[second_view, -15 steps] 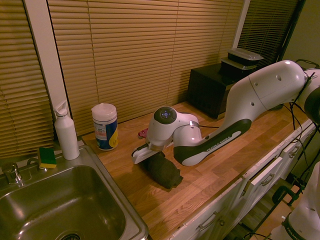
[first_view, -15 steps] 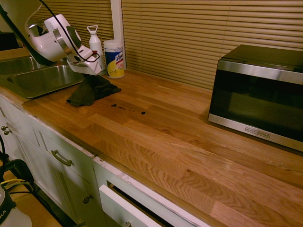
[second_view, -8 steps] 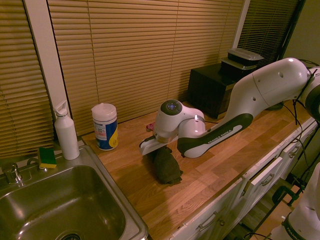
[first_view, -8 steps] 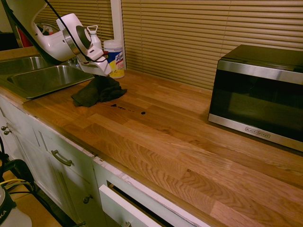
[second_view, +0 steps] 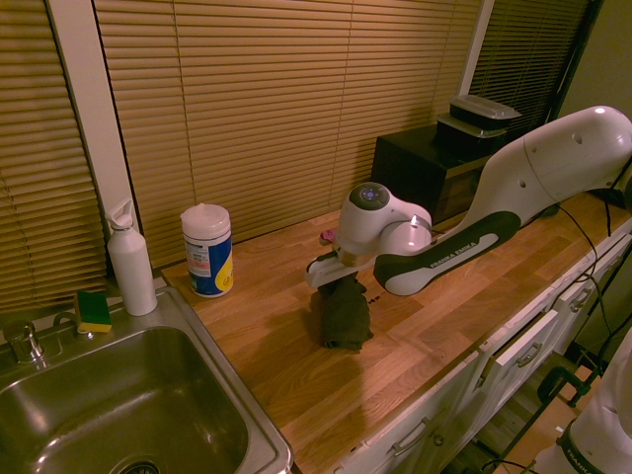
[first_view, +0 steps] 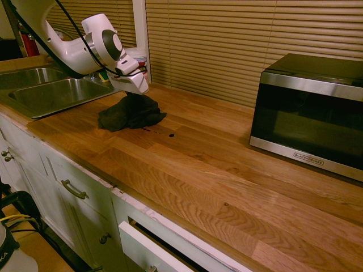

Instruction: Clear the spill

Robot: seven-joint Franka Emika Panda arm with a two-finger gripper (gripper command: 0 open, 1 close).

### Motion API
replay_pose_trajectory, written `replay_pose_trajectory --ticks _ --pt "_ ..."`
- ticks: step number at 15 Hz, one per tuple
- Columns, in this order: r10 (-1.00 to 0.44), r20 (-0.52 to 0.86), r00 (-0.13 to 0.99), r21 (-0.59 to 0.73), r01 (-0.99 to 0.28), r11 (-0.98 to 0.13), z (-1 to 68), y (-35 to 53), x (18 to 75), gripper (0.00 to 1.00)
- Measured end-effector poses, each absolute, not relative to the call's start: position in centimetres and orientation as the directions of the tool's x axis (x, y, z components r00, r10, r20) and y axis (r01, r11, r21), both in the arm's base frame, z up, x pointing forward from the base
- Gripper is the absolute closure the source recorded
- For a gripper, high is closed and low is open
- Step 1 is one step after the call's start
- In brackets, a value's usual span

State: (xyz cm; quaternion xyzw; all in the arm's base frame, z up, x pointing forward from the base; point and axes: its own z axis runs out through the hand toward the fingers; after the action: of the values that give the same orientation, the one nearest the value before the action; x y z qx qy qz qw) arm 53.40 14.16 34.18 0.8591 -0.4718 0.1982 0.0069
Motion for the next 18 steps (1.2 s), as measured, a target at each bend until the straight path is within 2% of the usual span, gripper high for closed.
replay_pose_trajectory --ticks 7,18 --pt "-0.853 0.316 0.416 -0.203 -0.848 -0.489 34.7 6.7 52.7 1.00" --pt "-0.916 0.257 0.307 -0.241 -0.898 -0.369 34.6 -6.0 48.5 1.00"
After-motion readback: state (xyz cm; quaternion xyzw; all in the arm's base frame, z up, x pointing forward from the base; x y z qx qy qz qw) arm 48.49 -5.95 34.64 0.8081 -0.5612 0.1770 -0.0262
